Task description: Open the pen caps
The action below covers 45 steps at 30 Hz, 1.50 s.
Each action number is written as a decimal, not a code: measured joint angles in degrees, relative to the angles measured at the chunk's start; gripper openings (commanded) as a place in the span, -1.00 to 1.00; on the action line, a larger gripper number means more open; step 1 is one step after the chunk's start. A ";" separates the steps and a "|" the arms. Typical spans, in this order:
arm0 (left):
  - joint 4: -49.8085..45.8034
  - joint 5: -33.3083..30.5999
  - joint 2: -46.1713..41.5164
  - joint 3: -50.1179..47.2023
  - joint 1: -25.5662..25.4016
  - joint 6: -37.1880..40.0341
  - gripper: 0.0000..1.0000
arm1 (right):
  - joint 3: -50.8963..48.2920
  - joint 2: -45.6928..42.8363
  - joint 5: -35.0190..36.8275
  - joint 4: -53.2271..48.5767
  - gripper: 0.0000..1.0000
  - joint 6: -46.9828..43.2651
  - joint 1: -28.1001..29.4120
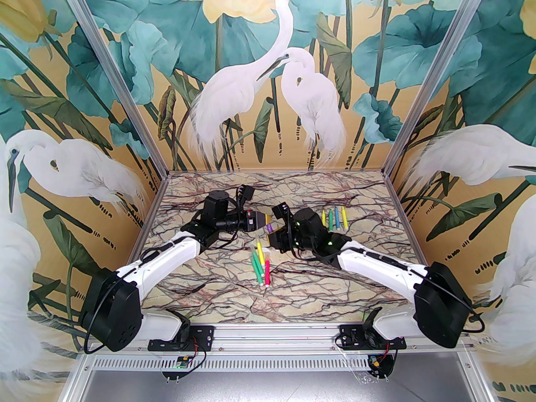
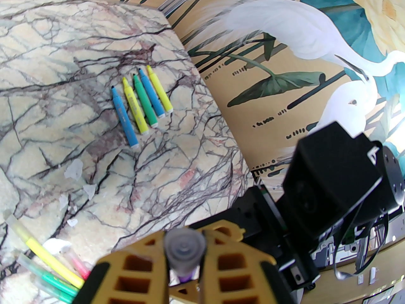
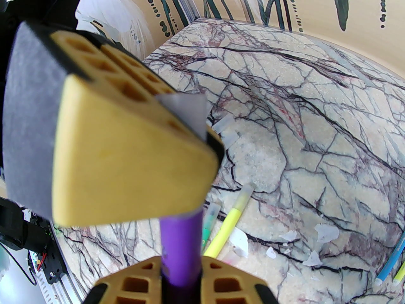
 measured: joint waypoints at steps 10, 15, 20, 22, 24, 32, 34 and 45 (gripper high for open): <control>-1.99 -0.35 0.00 0.20 -0.85 -2.51 -1.00 | -3.78 -3.37 1.42 1.42 -1.00 -0.90 0.00; -2.99 -0.35 0.00 1.05 -0.92 -2.89 -1.00 | -4.72 -4.39 2.14 2.36 -1.00 -1.38 0.02; -4.50 -0.37 0.07 1.79 -0.92 -2.93 -1.00 | -5.42 -4.50 2.19 3.56 -1.00 -1.75 0.02; -4.98 -0.37 0.07 1.92 -0.92 -2.93 -1.00 | -5.70 -4.50 2.16 3.98 -1.00 -1.92 0.02; -5.62 -0.37 0.07 2.05 -0.90 -2.93 -1.00 | -6.05 -4.55 2.14 4.39 -1.00 -2.16 0.04; -6.29 1.07 0.07 2.16 -0.13 -4.22 -1.00 | -7.30 -5.62 2.16 5.70 -1.00 -2.75 0.04; -6.32 1.70 0.07 2.16 0.20 -4.46 -1.00 | -7.58 -5.90 2.14 6.03 -1.00 -2.84 0.04; -2.29 -6.21 0.04 6.38 8.17 -4.04 -1.00 | -12.61 -6.95 3.13 -5.79 -1.00 -3.39 -0.17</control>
